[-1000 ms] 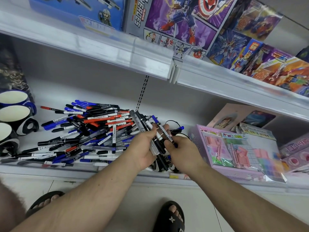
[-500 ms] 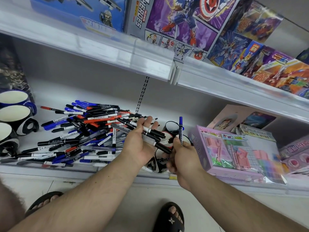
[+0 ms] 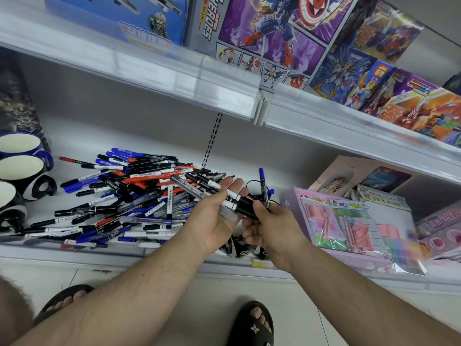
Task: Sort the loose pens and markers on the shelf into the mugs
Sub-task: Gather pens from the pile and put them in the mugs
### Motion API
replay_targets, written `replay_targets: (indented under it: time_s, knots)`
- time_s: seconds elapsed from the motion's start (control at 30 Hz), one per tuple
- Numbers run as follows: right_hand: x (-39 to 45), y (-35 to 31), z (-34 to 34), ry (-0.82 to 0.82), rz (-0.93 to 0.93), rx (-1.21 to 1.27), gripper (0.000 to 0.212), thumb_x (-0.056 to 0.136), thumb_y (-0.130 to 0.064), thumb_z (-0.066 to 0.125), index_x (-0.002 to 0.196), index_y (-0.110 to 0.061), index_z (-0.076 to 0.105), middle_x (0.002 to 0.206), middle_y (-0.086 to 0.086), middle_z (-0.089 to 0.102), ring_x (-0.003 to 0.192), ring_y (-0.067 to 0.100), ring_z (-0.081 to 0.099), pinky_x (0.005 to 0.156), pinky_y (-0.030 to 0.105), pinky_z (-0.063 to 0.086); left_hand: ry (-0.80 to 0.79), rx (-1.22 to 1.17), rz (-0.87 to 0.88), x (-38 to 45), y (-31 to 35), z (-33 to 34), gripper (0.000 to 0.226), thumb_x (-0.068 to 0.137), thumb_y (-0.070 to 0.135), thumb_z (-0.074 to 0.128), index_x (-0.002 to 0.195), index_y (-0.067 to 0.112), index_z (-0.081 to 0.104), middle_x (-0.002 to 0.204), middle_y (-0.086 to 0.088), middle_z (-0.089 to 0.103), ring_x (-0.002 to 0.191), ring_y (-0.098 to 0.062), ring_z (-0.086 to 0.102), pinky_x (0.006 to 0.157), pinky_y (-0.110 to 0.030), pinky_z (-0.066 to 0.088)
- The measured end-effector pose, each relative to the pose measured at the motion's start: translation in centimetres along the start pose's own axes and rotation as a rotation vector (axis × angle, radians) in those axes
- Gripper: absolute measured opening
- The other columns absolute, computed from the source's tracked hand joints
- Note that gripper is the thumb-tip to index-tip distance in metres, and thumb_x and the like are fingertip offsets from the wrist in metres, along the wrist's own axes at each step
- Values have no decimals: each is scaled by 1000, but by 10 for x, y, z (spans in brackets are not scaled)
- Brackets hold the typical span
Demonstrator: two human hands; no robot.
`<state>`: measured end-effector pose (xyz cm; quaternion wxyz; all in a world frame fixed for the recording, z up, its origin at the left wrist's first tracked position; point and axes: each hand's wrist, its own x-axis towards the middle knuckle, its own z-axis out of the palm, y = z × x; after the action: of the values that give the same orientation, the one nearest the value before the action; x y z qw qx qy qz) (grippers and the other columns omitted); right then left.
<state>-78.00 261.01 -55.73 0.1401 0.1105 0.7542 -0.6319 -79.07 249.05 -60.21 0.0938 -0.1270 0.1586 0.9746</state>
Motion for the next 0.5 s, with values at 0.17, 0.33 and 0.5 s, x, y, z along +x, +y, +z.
replay_targets:
  time_s: [0.17, 0.33, 0.5]
  knots:
    - [2, 1, -3, 82, -55, -12, 22, 103, -16, 49, 94, -2, 63, 61, 8, 64, 46, 20, 58, 45, 28, 51, -4, 36, -1, 0, -5, 3, 23, 102, 16, 43, 113, 15, 62, 114, -7, 70, 110, -24, 61, 93, -42, 48]
    - [4, -4, -17, 105, -73, 14, 17, 101, -9, 52, 90, -7, 65, 64, 8, 69, 51, 15, 64, 49, 24, 54, 132, -101, 24, 7, 4, 1, 23, 103, 15, 43, 107, 12, 66, 93, -3, 76, 83, -19, 74, 109, -32, 37]
    - [32, -6, -69, 275, -47, -82, 13, 99, -8, 56, 94, -1, 65, 68, 12, 71, 54, 20, 68, 53, 28, 57, 356, 27, 164, 15, 27, -14, 22, 106, 19, 41, 102, 17, 62, 87, 0, 70, 81, -16, 68, 81, -34, 55]
